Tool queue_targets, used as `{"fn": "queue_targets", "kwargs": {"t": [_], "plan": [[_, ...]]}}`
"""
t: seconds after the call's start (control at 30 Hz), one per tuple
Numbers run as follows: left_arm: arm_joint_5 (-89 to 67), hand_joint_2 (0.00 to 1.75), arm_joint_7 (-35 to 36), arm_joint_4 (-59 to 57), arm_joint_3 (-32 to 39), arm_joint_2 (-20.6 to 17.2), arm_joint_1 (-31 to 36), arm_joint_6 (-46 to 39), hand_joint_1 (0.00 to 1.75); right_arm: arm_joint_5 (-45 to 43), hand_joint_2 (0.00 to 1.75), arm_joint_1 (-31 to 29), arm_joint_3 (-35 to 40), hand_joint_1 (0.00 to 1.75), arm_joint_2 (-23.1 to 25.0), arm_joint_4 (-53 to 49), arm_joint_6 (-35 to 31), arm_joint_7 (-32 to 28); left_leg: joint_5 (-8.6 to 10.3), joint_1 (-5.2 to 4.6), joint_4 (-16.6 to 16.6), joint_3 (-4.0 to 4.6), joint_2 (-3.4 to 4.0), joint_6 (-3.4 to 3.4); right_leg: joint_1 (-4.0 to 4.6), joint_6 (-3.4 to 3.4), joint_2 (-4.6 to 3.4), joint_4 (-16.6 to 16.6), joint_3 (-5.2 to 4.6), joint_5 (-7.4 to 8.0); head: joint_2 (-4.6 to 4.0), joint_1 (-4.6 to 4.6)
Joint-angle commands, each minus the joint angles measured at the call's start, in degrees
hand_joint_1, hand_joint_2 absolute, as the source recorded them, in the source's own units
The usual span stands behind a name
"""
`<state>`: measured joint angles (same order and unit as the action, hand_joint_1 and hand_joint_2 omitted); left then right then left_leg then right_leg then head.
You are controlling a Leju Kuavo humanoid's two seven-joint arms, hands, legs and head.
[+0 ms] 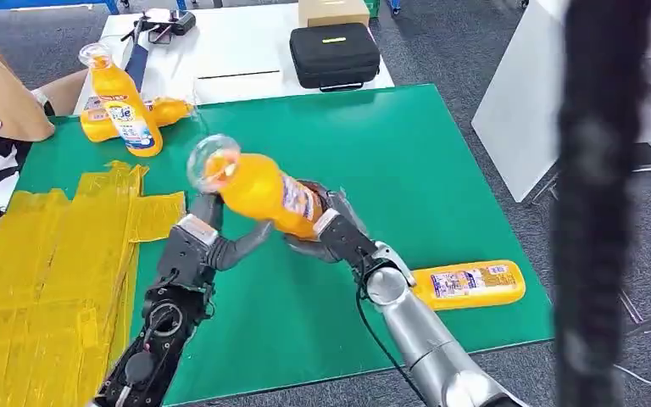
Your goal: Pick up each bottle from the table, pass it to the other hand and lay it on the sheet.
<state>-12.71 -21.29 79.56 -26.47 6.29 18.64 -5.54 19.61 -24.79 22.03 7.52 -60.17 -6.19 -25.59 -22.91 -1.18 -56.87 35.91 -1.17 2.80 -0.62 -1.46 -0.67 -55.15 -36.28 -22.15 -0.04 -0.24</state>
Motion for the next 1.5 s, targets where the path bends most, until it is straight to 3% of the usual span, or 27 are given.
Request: {"fn": "queue_targets", "kwargs": {"t": [0.03,0.1,0.6,0.73,0.77,0.8,0.9,1.0,1.03,1.13,1.2,1.5], "plan": [[9.13,1.75,1.47,-0.89,0.09,-0.69,0.31,11.08,0.0,0.32,1.75,-3.64,0.34,1.75,-0.51,4.54,-3.55,-0.24,-0.39,0.13,-0.19,-0.67,0.25,-0.33,0.15,0.08,-0.06,-0.1,0.67,-0.3,0.0,0.0],[10.48,1.75,1.53,-0.82,-0.31,-0.65,0.37,13.06,0.0,0.58,1.75,-3.49,0.19,1.75,-0.45,4.44,-4.27,-0.07,-0.07,0.03,0.02,-0.2,0.1,-0.13,0.04,0.03,-0.02,0.03,0.2,-0.05,0.0,-0.04],[9.7,1.75,2.55,-0.3,-1.43,0.1,0.85,12.13,0.0,3.8,1.75,-2.26,2.81,1.75,0.38,2.94,-4.77,1.33,-0.34,0.13,-0.15,-0.59,0.17,-0.29,0.15,0.07,0.01,-0.06,0.61,-0.28,0.0,-0.02],[6.69,1.75,2.49,-1.33,-0.65,0.68,1.5,7.41,0.0,5.47,1.75,-1.14,5.03,1.75,0.93,1.36,-3.44,2.11,-0.06,0.05,0.02,-0.16,0.06,-0.12,0.05,0.03,0.02,0.05,0.17,-0.04,0.0,-0.02],[5.19,1.75,2.04,-1.54,-0.27,0.81,1.56,5.23,0.0,4.78,1.75,-0.94,5.48,1.75,1.18,1.17,-1.72,2.31,-0.36,0.15,-0.17,-0.59,0.19,-0.32,0.17,0.09,0.0,-0.09,0.61,-0.29,0.0,-0.02],[0.07,1.75,0.86,-1.6,-0.14,0.82,1.67,-0.29,0.0,5.63,1.75,-0.78,6.83,1.75,1.08,1.02,-1.28,2.83,-0.12,0.06,-0.01,-0.25,0.08,-0.16,0.07,0.04,0.02,0.02,0.26,-0.09,0.0,-0.04],[-13.06,1.75,0.7,-0.3,0.34,1.18,1.43,-14.03,0.0,7.01,1.75,0.3,9.51,1.75,0.95,0.62,-0.69,3.21,-0.17,0.09,-0.02,-0.34,0.1,-0.19,0.1,0.06,0.01,0.03,0.35,-0.13,0.0,-0.02],[-13.1,1.75,0.77,0.16,0.38,1.04,1.34,-14.08,0.0,7.17,1.75,0.49,9.78,1.75,0.95,0.61,-0.84,3.23,-0.14,0.09,-0.01,-0.31,0.08,-0.18,0.1,0.05,0.05,0.03,0.32,-0.13,0.0,-0.04],[-15.94,1.75,1.46,0.67,1.13,1.15,1.03,-17.46,0.0,7.49,1.75,0.4,10.39,1.75,0.72,0.74,-0.66,3.1,-0.44,0.19,-0.19,-0.71,0.17,-0.37,0.21,0.11,0.06,-0.11,0.73,-0.38,0.0,-0.04],[-19.65,1.75,2.49,0.64,2.94,1.03,0.85,-22.72,0.0,7.96,1.75,0.22,12.07,1.75,0.66,0.98,-0.53,2.47,-0.08,0.06,0.02,-0.18,0.1,-0.11,0.06,0.03,-0.02,0.06,0.17,-0.04,0.0,-0.02],[-20.47,1.75,2.74,-0.33,3.78,0.94,1.03,-24.14,0.0,8.08,1.75,-0.18,12.73,1.75,0.83,2.0,-1.4,2.3,-0.15,0.06,0.0,-0.31,0.19,-0.17,0.06,0.04,-0.05,0.02,0.29,-0.11,0.0,-0.04],[-1.93,1.75,-0.44,-2.95,5.91,1.25,1.44,-10.86,0.03,7.32,1.75,-1.57,14.2,1.75,0.46,4.33,-3.12,1.87,-0.11,0.07,0.01,-0.29,0.07,-0.18,0.08,0.06,0.04,0.03,0.29,-0.1,0.0,-0.02]]}}
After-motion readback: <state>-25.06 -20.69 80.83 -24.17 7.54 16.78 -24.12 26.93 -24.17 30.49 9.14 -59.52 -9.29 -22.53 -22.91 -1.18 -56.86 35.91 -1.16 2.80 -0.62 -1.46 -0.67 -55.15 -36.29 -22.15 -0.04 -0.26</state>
